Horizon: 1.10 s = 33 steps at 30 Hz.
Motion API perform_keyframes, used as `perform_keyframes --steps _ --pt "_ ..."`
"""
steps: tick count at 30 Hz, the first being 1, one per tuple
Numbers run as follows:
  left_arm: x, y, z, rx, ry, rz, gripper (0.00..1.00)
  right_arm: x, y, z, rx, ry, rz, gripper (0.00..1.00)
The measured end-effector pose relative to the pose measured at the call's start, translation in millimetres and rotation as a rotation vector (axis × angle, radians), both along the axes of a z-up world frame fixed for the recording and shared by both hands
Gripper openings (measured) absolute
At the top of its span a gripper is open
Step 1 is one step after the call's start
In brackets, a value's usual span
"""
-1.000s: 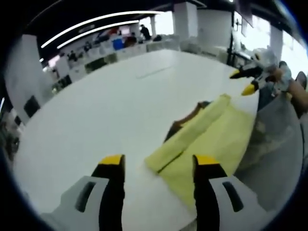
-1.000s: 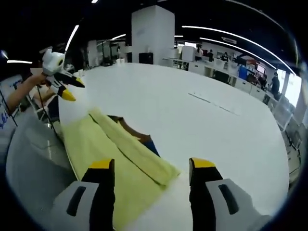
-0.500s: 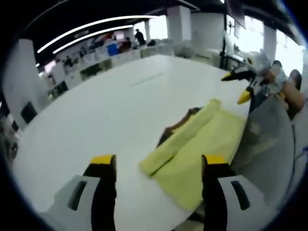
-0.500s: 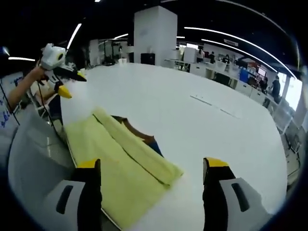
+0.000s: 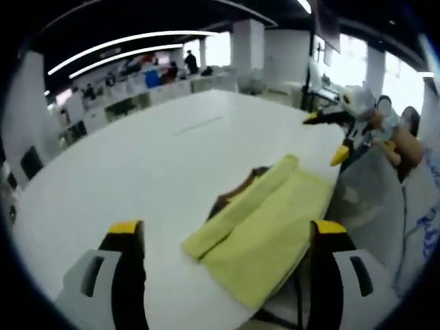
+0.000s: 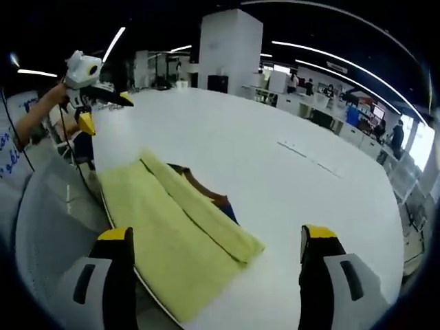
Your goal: Fold the garment on the visible template until the final outline fits inside the template.
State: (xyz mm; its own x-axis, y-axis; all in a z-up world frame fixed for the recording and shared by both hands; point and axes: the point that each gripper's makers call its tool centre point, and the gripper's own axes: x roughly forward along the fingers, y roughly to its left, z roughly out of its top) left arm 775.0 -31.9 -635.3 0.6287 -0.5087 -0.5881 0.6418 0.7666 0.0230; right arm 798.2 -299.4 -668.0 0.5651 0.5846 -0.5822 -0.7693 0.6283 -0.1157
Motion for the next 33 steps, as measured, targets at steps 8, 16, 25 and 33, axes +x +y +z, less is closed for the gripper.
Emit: perform_keyframes --steps 8,16,25,33 --pt "-12.7 -6 -5.3 0.034 0.017 -0.041 0.99 -2 -1 7.8 -0.012 -0.040 -0.012 1.00" --pt "-21.2 -9 -5.6 0.042 0.018 -0.049 0.99 -7 -5 12.1 -0.015 -0.055 -0.015 1.00" --pt "-35.7 -7 -2.3 0.022 0.027 -0.052 0.99 -24 -18 -0.5 -0.057 0.033 -0.055 1.00" --pt "-53.9 -7 -11.3 0.024 0.076 -0.071 0.99 -37 -24 -5.6 -0.067 0.070 -0.057 0.96"
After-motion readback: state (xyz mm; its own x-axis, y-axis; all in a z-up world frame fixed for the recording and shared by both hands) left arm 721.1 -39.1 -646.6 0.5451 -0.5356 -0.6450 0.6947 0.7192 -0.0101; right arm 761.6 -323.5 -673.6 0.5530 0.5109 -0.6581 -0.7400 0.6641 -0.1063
